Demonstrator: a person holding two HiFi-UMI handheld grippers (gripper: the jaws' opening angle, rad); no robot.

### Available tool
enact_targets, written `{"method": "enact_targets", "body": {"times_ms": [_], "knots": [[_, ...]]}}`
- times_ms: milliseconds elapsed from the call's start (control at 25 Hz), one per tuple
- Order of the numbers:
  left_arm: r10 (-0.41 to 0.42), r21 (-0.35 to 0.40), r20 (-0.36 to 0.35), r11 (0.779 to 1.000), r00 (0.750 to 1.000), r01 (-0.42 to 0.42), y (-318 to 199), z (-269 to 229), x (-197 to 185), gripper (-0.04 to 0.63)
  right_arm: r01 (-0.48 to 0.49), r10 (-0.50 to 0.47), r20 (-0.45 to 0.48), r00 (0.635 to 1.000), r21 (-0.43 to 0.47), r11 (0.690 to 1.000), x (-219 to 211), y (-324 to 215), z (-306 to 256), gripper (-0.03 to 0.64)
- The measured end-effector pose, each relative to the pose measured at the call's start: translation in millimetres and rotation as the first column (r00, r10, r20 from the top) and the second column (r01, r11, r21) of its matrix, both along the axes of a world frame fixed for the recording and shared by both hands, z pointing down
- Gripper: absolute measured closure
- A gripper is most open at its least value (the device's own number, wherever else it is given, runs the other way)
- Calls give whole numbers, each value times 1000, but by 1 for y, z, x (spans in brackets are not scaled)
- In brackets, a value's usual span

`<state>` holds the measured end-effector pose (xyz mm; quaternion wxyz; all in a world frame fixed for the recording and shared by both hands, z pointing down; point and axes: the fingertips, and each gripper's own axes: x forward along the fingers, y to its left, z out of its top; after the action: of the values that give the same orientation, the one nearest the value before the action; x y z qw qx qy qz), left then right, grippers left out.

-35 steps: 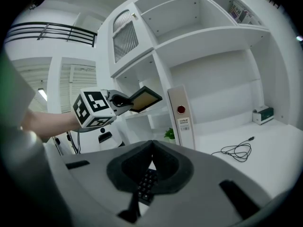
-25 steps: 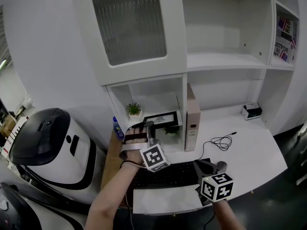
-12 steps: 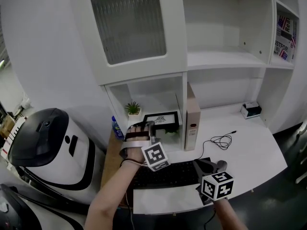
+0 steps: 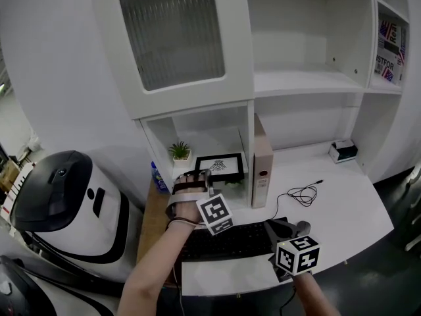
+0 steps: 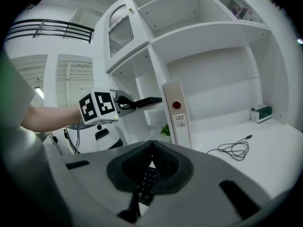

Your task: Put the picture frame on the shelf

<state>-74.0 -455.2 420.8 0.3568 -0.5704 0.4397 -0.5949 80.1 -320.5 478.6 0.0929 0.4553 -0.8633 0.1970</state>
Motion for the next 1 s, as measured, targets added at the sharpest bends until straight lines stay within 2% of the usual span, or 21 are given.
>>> {"method": "enact_targets", "body": {"times_ms": [640,840,1000], "knots": [[-39,-71,7,997,999,39,-8,4,1,531,6,-6,6,1000,-9,1000,3,-9,2,617],[-50,-116,34,992,998,54,-10,5,1,522,6,-6,7,1000,-5,1000,4,-9,-1,617],[-63,-185,59,980,996,73,-8,12,1,495,2,-2,8,1000,-8,1000,8,-8,0,617]]}}
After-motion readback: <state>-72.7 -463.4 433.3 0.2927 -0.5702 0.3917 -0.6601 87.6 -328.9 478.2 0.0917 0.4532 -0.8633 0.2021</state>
